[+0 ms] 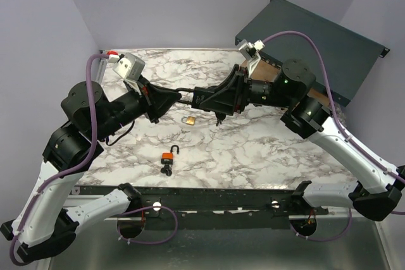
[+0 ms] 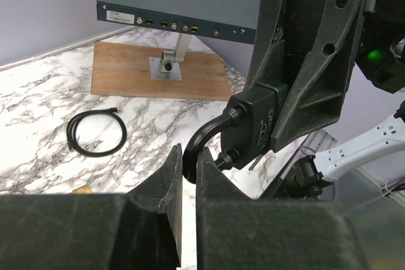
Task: Lock with the key
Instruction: Lock the lock.
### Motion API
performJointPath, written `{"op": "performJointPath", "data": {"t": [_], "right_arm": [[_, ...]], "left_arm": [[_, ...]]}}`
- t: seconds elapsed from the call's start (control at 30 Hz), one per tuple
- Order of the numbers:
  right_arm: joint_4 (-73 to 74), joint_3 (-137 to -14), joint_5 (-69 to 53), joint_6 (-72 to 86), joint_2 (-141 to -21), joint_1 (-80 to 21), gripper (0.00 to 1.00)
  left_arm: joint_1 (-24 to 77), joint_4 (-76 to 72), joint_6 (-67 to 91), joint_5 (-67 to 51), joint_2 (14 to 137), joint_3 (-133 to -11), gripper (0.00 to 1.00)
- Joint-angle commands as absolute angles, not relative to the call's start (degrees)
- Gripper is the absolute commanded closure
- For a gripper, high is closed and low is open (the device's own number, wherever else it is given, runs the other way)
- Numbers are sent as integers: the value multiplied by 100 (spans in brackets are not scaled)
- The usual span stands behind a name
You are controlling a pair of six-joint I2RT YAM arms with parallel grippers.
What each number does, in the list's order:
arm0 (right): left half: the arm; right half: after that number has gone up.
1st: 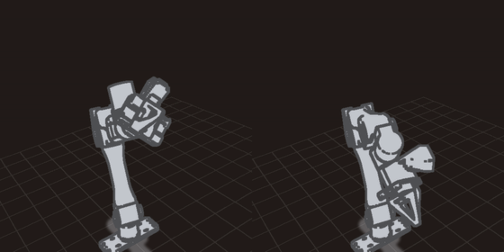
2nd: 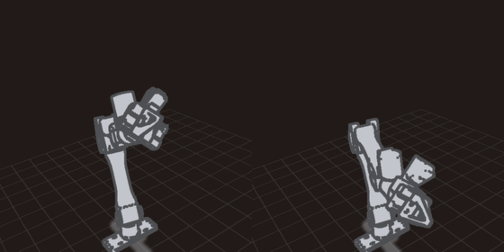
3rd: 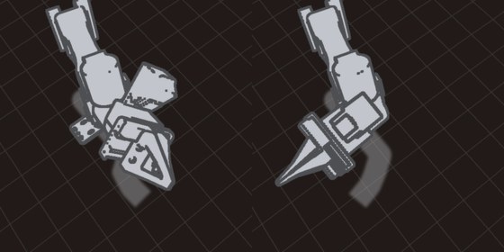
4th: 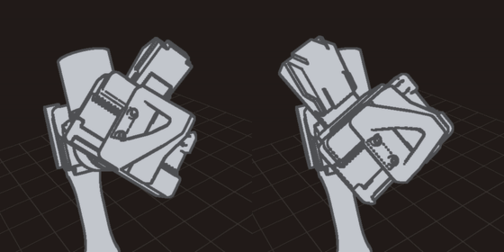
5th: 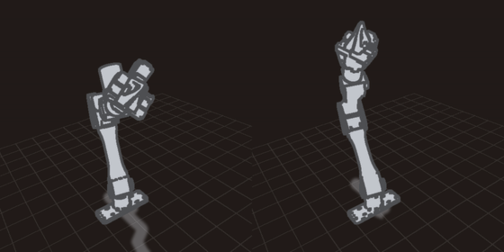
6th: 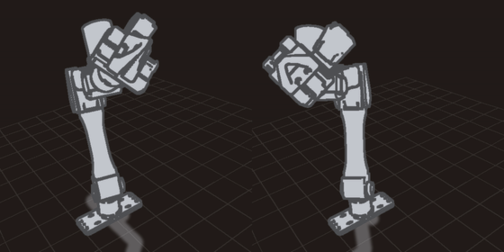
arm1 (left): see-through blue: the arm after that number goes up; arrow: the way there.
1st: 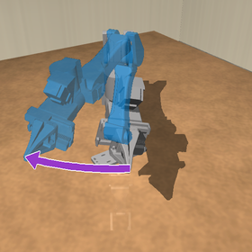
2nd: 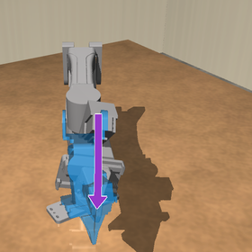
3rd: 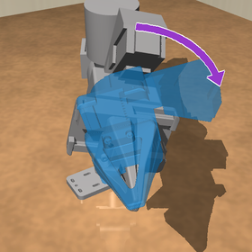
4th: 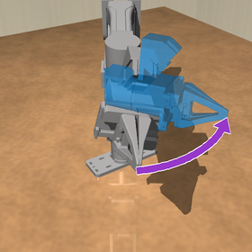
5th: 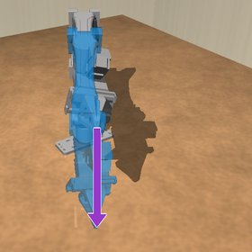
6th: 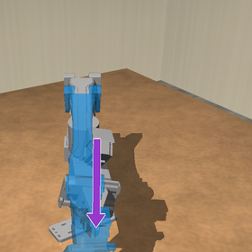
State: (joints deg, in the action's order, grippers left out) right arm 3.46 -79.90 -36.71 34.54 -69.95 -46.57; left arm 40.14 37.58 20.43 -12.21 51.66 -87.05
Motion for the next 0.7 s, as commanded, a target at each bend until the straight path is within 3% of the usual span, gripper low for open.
{"op": "performJointPath", "data": {"t": [0.0, 0.67], "right_arm": [[-61, -8313, -3098, 3348, -7184, -4870, 99], [616, -8587, -2316, 2843, -7468, -5293, 99]], "left_arm": [[4407, 3401, 2346, -2066, 5370, -8504, 100], [4769, 2633, 3004, -2724, 5500, -8362, 100]]}}
